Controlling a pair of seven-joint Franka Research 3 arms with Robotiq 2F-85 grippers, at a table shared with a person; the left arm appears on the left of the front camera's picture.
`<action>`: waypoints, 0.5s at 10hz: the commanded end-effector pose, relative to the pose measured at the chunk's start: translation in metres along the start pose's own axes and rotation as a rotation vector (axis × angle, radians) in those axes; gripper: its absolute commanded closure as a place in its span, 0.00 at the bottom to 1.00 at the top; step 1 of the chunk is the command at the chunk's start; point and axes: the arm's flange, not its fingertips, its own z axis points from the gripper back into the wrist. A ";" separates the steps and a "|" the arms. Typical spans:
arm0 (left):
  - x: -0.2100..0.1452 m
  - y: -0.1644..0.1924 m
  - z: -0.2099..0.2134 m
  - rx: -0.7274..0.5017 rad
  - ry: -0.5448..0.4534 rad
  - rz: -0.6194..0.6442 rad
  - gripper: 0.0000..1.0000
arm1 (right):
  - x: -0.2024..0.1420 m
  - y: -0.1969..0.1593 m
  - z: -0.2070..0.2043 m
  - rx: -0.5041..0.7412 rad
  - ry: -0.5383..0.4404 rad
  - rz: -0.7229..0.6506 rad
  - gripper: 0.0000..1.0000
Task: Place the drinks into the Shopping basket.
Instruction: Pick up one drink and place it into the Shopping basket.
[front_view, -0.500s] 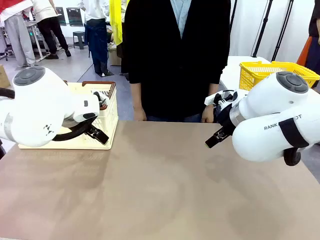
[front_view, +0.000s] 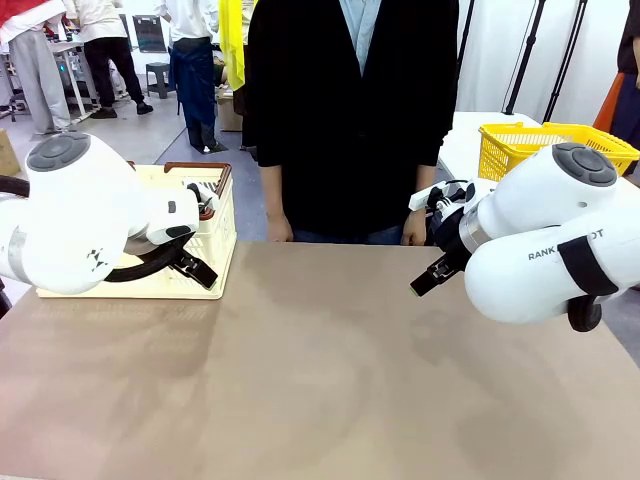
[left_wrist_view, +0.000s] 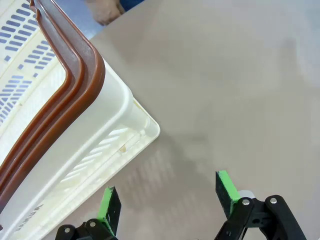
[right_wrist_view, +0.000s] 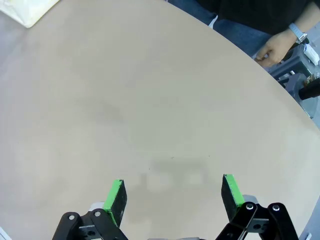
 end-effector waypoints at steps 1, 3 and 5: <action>0.000 0.000 0.000 0.000 0.000 0.000 0.00 | 0.000 0.000 0.000 0.000 0.000 -0.001 0.00; 0.000 0.000 0.000 0.000 0.000 0.000 0.00 | 0.000 0.000 0.000 0.000 0.000 -0.001 0.00; 0.000 0.000 0.000 0.000 0.000 0.000 0.00 | 0.000 0.000 0.000 0.000 0.000 -0.001 0.00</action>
